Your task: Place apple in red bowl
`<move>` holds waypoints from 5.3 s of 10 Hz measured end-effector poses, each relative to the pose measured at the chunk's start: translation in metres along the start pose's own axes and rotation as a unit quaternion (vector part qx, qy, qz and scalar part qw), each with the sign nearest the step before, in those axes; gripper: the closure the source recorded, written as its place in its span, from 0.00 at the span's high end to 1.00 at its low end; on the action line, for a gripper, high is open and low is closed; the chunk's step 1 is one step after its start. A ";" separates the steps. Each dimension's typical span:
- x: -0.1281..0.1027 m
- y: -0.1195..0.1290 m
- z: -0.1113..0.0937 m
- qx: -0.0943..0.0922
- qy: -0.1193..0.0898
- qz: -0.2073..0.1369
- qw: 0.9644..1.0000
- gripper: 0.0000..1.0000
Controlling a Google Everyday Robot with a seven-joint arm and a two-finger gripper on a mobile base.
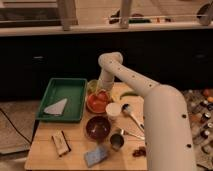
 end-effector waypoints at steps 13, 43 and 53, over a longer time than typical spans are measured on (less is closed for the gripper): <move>-0.008 -0.012 0.006 -0.017 -0.017 -0.028 0.999 0.62; 0.002 -0.025 -0.020 -0.010 -0.013 -0.028 0.999 0.80; 0.002 -0.024 -0.020 -0.010 -0.013 -0.028 0.999 0.80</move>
